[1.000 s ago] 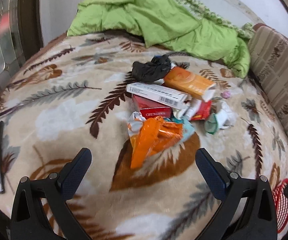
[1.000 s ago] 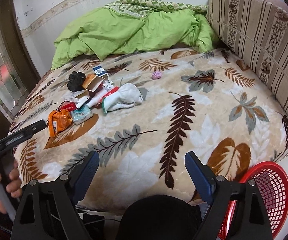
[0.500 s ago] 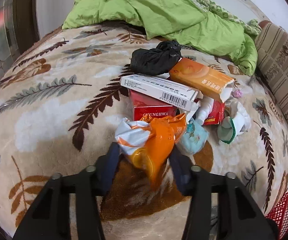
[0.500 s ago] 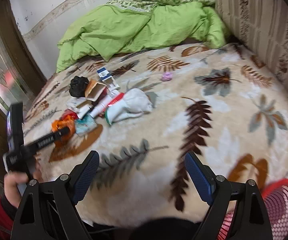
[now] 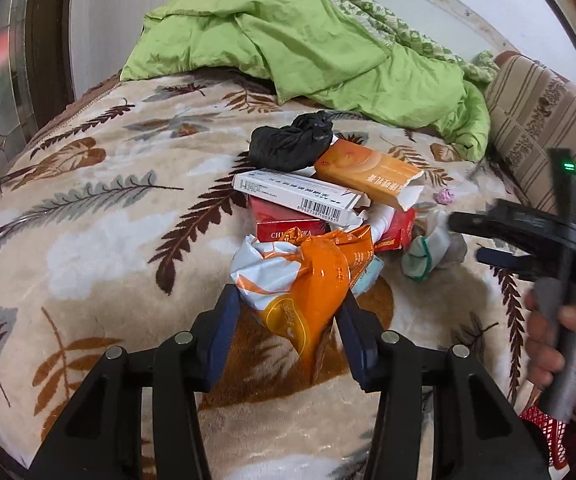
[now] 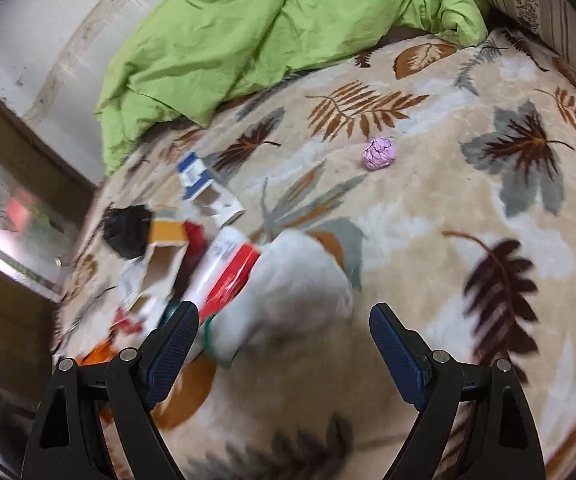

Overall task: Collect trash
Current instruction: 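Grasp the orange wrapper with the left gripper while the right gripper grasps the white sock, then carry both items to the red basket and open both grippers to drop them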

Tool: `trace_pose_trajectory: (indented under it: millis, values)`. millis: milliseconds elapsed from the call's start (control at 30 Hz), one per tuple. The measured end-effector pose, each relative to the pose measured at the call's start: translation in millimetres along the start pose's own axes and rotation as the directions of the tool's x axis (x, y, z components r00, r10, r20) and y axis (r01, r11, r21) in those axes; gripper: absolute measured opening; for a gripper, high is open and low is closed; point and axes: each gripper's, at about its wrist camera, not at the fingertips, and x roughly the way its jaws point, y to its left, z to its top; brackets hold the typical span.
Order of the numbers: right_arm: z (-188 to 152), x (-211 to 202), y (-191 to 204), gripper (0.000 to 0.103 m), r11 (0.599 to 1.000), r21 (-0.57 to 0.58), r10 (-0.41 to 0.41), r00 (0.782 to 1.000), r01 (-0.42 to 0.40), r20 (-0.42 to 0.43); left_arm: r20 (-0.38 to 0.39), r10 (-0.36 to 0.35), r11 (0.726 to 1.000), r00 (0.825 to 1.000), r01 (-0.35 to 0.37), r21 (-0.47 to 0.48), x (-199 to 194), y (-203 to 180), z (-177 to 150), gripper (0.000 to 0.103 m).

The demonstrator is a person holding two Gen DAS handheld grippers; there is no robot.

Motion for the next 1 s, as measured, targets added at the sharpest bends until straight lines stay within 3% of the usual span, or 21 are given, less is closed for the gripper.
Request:
trace_pose_trajectory:
  millis: [67, 133, 233, 300, 633, 1000]
  values:
    - [1.6, 9.8, -0.8, 0.082, 1.0, 0.0, -0.002, 1.0, 0.002, -0.012, 0.004, 0.008, 1.0, 1.0, -0.008, 0.012, -1.6, -1.9, -1.8, 0.047]
    - [-0.6, 19.2, -1.8, 0.055, 1.0, -0.004, -0.025, 0.999, 0.025, -0.045, 0.01, 0.014, 1.0, 1.0, -0.015, 0.021, -3.5, -3.0, -3.2, 0.047]
    - [-7.3, 13.6, -3.1, 0.038, 1.0, 0.003, -0.002, 0.999, 0.002, -0.037, 0.014, 0.015, 0.999, 1.0, -0.015, 0.03, -5.8, -5.1, -4.6, 0.047]
    - [-12.7, 2.8, -0.4, 0.032, 1.0, -0.023, -0.01, 1.0, 0.01, -0.011, 0.016, 0.008, 0.999, 1.0, -0.009, 0.037, -8.0, -8.5, -4.8, 0.047]
    - [-54.0, -70.3, 8.3, 0.03, 0.992, -0.126, -0.007, 0.995, 0.02, 0.102, 0.024, -0.032, 0.995, 0.999, 0.03, 0.1, -24.9, -38.4, -13.8, 0.047]
    - [-96.2, -137.5, -19.9, 0.031, 0.994, -0.104, -0.003, 0.99, 0.018, 0.143, 0.029, -0.092, 0.977, 0.995, 0.085, 0.197, -43.3, -81.7, -21.2, 0.047]
